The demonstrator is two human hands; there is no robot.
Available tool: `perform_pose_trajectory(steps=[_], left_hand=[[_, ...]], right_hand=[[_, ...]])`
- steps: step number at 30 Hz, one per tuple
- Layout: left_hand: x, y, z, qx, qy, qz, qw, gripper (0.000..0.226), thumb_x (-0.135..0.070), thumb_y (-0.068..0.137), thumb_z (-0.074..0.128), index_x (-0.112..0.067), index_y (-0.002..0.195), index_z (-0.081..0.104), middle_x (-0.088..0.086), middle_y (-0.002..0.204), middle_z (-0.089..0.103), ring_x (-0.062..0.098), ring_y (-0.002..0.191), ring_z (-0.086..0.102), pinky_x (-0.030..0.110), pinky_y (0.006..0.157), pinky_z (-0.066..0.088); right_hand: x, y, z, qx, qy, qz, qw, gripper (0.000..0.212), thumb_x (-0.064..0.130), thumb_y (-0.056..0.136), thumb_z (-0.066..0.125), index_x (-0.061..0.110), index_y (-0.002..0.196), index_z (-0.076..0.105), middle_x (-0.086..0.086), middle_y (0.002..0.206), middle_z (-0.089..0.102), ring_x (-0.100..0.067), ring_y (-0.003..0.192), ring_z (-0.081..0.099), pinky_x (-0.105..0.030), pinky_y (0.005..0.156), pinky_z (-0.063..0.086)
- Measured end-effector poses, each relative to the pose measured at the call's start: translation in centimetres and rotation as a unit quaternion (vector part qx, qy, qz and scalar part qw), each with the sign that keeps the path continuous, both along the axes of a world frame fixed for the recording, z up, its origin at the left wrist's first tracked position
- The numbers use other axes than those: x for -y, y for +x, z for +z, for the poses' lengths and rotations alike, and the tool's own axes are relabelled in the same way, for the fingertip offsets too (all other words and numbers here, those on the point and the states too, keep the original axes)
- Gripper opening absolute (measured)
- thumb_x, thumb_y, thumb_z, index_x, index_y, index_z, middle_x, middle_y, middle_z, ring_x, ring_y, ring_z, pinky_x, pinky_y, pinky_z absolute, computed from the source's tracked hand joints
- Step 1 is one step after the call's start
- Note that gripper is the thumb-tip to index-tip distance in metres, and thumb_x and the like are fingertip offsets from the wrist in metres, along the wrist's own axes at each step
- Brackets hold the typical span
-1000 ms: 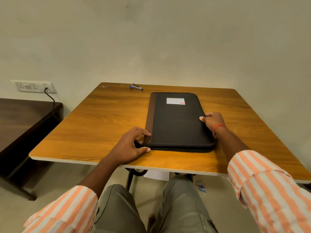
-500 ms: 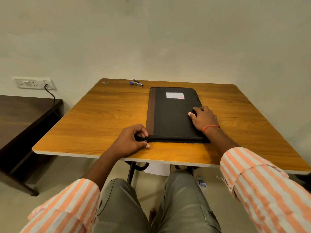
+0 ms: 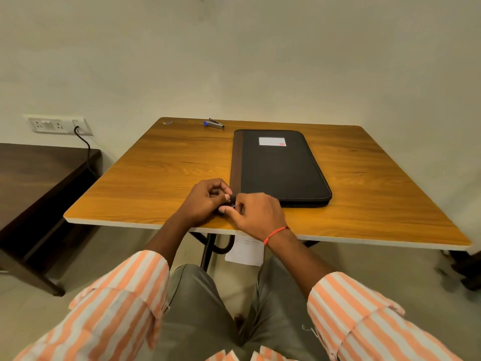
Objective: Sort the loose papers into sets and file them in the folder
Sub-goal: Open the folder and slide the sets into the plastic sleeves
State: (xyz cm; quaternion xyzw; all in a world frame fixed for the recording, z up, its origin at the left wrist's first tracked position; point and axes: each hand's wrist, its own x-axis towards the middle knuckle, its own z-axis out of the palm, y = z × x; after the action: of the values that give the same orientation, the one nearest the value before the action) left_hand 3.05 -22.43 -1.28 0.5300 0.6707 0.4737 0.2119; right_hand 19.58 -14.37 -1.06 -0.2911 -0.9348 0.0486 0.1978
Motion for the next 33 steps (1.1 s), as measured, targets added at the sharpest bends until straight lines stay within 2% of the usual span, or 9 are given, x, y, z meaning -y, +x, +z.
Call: perform_pose_trajectory(steps=[3,7,10,12,14,17,21,25,33], left_hand=[[0.1,0.2,-0.1,0.003,-0.006,-0.007,1.0,0.008,-0.007,0.09,0.07,-0.014,0.092,0.069,0.001,0.079,0.071,0.015,0.075,0.067,0.031,0.072,0.053],[0.3,0.0,-0.2,0.004,-0.014,-0.013,1.0,0.015,-0.003,0.085,0.074,-0.011,0.097,0.069,0.011,0.084,0.07,0.019,0.078,0.067,0.036,0.077,0.056],[0.6,0.1,-0.3,-0.008,-0.018,0.004,1.0,0.019,0.002,0.084,0.072,-0.014,0.095,0.069,0.005,0.084,0.069,0.012,0.077,0.066,0.029,0.076,0.056],[0.7,0.3,-0.3,-0.03,-0.024,0.011,0.999,0.021,0.002,0.085,0.072,-0.016,0.095,0.07,0.003,0.087,0.07,0.011,0.081,0.067,0.024,0.077,0.055],[0.6,0.3,-0.3,-0.039,-0.026,0.02,0.999,0.021,0.0,0.084,0.073,-0.017,0.096,0.071,0.003,0.088,0.071,0.014,0.085,0.068,0.027,0.08,0.056],[0.8,0.7,-0.3,-0.066,-0.031,0.041,0.996,0.019,-0.007,0.083,0.077,-0.024,0.09,0.072,-0.002,0.087,0.072,0.013,0.085,0.069,0.031,0.083,0.057],[0.9,1.3,-0.2,-0.082,-0.037,0.072,0.993,0.025,-0.007,0.083,0.078,-0.031,0.084,0.07,-0.007,0.084,0.071,0.007,0.083,0.067,0.023,0.078,0.053],[0.9,1.7,-0.2,-0.098,-0.053,0.102,0.989,0.022,-0.007,0.087,0.075,-0.028,0.086,0.07,-0.008,0.088,0.069,0.005,0.086,0.063,0.018,0.074,0.048],[0.5,1.6,-0.6,-0.133,-0.054,0.201,0.969,0.018,-0.004,0.087,0.07,-0.021,0.085,0.069,-0.005,0.085,0.065,0.008,0.083,0.059,0.023,0.064,0.044]], right_hand=[[1.3,-0.3,-0.6,0.024,-0.015,-0.027,0.999,0.056,0.081,0.082,0.046,0.027,0.073,0.055,0.008,0.066,0.057,-0.012,0.065,0.056,-0.033,0.057,0.051],[1.7,-0.4,-0.7,0.007,-0.049,-0.031,0.998,0.033,0.058,0.09,0.057,0.026,0.09,0.061,0.005,0.082,0.063,-0.016,0.079,0.06,-0.037,0.067,0.056],[1.6,-0.4,-0.7,0.0,-0.07,-0.037,0.997,0.016,0.039,0.093,0.055,0.023,0.095,0.06,0.003,0.089,0.064,-0.018,0.083,0.062,-0.038,0.072,0.057],[1.7,-0.3,-0.8,0.004,-0.056,-0.047,0.997,0.016,0.033,0.094,0.051,0.02,0.1,0.059,0.0,0.09,0.063,-0.019,0.083,0.062,-0.036,0.069,0.054],[1.8,-0.4,-0.9,0.004,-0.031,-0.053,0.998,0.02,0.036,0.096,0.047,0.02,0.1,0.058,-0.001,0.088,0.062,-0.019,0.081,0.061,-0.035,0.065,0.053],[1.9,-0.5,-0.9,0.014,-0.012,-0.057,0.998,0.025,0.044,0.099,0.047,0.023,0.1,0.059,0.001,0.089,0.063,-0.019,0.081,0.062,-0.038,0.07,0.056],[1.7,-0.2,-0.8,0.017,-0.021,-0.062,0.998,0.022,0.044,0.1,0.047,0.025,0.099,0.06,0.004,0.088,0.063,-0.017,0.082,0.061,-0.037,0.07,0.056],[1.0,0.6,-0.6,0.015,-0.028,-0.094,0.995,0.019,0.038,0.1,0.048,0.024,0.097,0.061,0.003,0.086,0.063,-0.017,0.077,0.06,-0.032,0.066,0.052],[-1.9,4.7,-0.4,-0.008,-0.022,-0.192,0.981,0.022,0.033,0.1,0.049,0.019,0.097,0.065,-0.002,0.089,0.068,-0.015,0.071,0.052,-0.027,0.061,0.041]])
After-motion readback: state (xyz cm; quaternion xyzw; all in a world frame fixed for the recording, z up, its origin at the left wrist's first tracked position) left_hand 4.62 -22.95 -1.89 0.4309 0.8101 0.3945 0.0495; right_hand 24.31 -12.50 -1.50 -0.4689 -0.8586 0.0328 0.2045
